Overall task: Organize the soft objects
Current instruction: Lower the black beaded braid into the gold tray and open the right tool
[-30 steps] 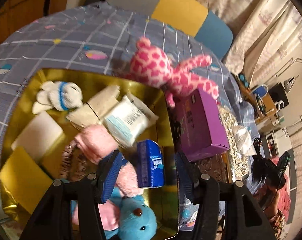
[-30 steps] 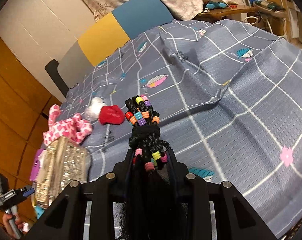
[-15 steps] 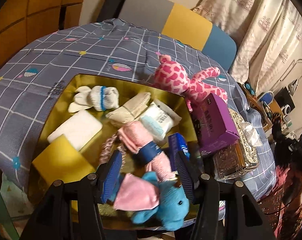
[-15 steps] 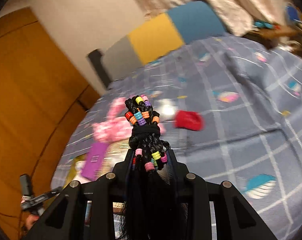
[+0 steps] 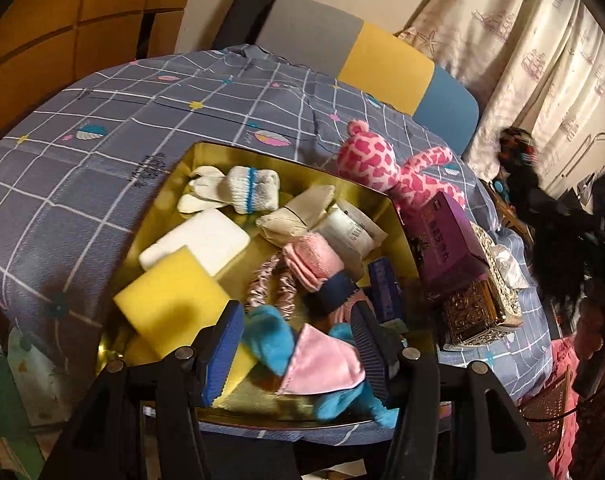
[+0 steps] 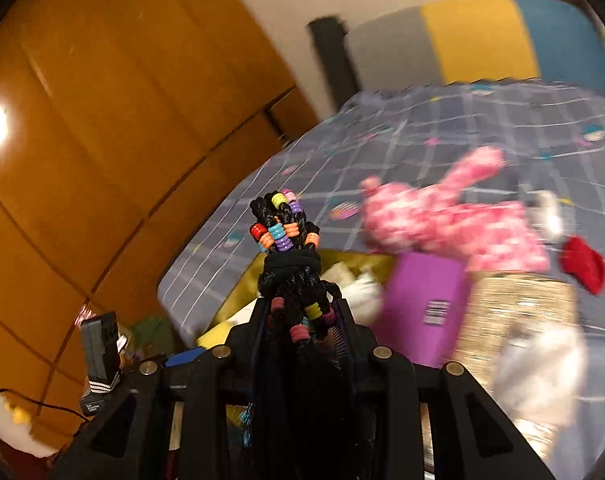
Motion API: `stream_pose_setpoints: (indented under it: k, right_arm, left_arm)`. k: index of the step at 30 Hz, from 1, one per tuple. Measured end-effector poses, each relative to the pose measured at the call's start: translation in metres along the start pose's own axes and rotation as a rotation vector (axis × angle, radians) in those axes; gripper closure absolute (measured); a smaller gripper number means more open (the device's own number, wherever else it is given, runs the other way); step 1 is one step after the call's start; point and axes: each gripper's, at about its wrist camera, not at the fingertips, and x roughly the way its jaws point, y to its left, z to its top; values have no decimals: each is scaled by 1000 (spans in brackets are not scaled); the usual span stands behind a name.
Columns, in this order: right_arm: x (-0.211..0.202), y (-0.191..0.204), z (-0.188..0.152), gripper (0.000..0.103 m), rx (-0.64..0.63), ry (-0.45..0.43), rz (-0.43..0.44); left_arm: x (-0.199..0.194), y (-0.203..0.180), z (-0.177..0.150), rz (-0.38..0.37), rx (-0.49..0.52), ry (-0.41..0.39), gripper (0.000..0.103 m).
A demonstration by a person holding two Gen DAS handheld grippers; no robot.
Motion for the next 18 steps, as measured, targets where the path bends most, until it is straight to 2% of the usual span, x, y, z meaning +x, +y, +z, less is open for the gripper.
stream_pose_setpoints:
  k: [4, 9, 15, 18]
  right_arm:
    - [53, 24, -2, 71, 3, 126, 43]
    - [117, 37, -12, 71, 95, 268, 73]
    - [175, 38, -20, 71, 208, 342, 27]
    - [195, 39, -22, 71, 246, 346, -6]
  left_arm:
    - [-7, 12, -3, 3, -12, -10, 47]
    - [-17, 29, -7, 0, -46, -24, 47]
    - [-28, 49, -8, 5, -89, -38, 47]
    - [-32, 56, -8, 8, -102, -51, 47]
